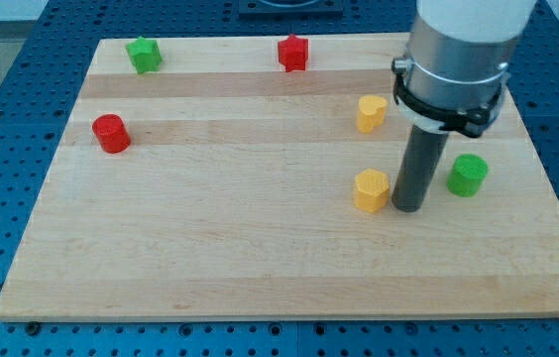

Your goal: Push the green circle to the center right

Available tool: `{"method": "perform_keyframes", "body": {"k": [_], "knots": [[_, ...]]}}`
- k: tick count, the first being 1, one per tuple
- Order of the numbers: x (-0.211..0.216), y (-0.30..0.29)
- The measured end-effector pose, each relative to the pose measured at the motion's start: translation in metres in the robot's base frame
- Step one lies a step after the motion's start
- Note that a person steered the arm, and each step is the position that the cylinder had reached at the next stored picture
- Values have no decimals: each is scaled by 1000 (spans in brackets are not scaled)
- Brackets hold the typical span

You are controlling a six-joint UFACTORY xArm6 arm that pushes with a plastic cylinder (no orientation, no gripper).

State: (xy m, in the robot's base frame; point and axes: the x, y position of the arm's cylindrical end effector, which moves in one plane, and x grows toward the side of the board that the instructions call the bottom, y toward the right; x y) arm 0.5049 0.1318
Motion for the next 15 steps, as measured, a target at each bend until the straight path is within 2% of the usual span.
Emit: {"method": "perform_keyframes", "body": {"k": [3,8,12,15], "knots": [[-2,66],[-65,66],[-73,30],[-84,62]]}}
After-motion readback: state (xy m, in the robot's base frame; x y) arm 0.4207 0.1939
